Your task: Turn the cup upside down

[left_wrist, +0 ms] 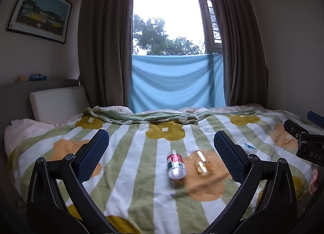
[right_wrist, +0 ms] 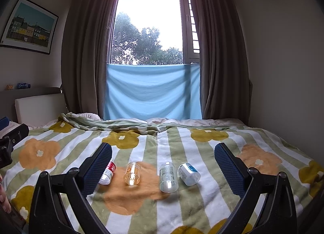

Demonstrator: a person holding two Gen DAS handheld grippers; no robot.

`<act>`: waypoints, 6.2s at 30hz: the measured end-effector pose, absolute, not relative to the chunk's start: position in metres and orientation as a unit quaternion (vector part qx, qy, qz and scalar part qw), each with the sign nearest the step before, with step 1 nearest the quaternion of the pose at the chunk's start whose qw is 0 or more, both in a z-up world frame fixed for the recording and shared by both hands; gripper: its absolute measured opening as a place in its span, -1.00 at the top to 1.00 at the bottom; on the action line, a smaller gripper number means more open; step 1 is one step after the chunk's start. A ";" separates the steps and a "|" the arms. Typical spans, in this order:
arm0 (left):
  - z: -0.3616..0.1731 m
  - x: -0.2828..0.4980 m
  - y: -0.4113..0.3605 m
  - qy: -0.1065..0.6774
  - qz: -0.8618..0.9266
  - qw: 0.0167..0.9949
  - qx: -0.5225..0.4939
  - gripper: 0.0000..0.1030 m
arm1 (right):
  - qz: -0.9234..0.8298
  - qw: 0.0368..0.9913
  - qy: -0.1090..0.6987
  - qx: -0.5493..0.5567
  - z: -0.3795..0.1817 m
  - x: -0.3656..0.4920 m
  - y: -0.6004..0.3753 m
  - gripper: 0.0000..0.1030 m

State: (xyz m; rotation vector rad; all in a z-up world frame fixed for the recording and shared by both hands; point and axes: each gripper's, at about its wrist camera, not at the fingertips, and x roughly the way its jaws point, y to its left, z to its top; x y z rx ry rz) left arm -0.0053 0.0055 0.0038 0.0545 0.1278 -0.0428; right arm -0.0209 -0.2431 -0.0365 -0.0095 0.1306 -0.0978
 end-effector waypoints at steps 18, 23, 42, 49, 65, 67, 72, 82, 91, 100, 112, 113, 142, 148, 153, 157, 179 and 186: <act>0.004 -0.006 0.002 0.064 -0.024 0.997 0.027 -1.00 | -0.048 0.997 0.066 -0.003 -0.040 -0.022 -0.241 -0.97; 0.004 -0.007 0.003 0.064 -0.023 0.997 0.028 -1.00 | -0.048 0.997 0.067 -0.004 -0.041 -0.022 -0.240 -0.97; -0.001 -0.005 -0.001 0.073 -0.025 0.997 0.025 -1.00 | -0.045 0.996 0.076 -0.006 -0.053 -0.019 -0.229 -0.97; -0.008 0.008 0.013 0.088 -0.018 0.996 0.019 -1.00 | -0.037 0.992 0.117 -0.011 -0.059 0.015 -0.230 -0.97; -0.025 0.040 0.046 0.123 0.003 0.992 0.006 -1.00 | -0.014 0.936 0.352 -0.018 -0.094 0.218 -0.267 -0.96; -0.028 0.045 0.048 0.128 0.003 0.992 0.005 -1.00 | -0.016 0.921 0.389 -0.012 -0.109 0.239 -0.271 -0.96; -0.035 0.056 0.052 0.140 0.004 0.990 0.005 -1.00 | -0.025 0.892 0.451 -0.018 -0.144 0.270 -0.275 -0.87; -0.051 0.073 0.058 0.170 0.002 0.985 0.001 -1.00 | -0.051 0.875 0.482 -0.011 -0.190 0.290 -0.282 -0.52; -0.071 0.092 0.064 0.213 0.002 0.977 -0.006 -1.00 | -0.061 0.869 0.492 -0.003 -0.200 0.298 -0.284 -0.13; -0.083 0.099 0.066 0.247 -0.001 0.969 -0.006 -1.00 | -0.035 0.887 0.460 0.004 -0.176 0.278 -0.272 -0.12; -0.095 0.090 0.059 0.282 -0.006 0.959 0.008 -1.00 | 0.071 0.904 0.421 -0.013 -0.144 0.190 -0.196 -0.12; -0.096 0.088 0.059 0.283 -0.004 0.959 0.011 -1.00 | 0.078 0.903 0.422 -0.014 -0.146 0.184 -0.190 -0.12; -0.106 0.067 0.089 0.316 -0.006 0.948 -0.030 -1.00 | 0.098 0.857 0.506 0.011 -0.222 0.181 -0.137 -0.17; -0.083 0.078 0.073 0.323 0.007 0.946 0.006 -1.00 | 0.124 0.880 0.457 0.046 -0.188 0.161 -0.163 -0.50; -0.053 0.095 0.040 0.315 -0.007 0.949 0.036 -1.00 | 0.149 0.911 0.376 0.078 -0.151 0.126 -0.200 -1.00; -0.048 0.123 0.007 0.345 -0.043 0.937 0.032 -1.00 | 0.163 0.931 0.318 0.075 -0.136 0.094 -0.225 -0.99; -0.205 0.253 -0.103 0.707 -0.028 0.704 -0.057 -0.66 | 0.154 0.964 0.212 0.035 -0.150 0.021 -0.296 -1.00; -0.220 0.255 -0.094 0.717 -0.015 0.692 -0.081 -0.21 | 0.146 0.964 0.217 0.043 -0.154 0.017 -0.311 -1.00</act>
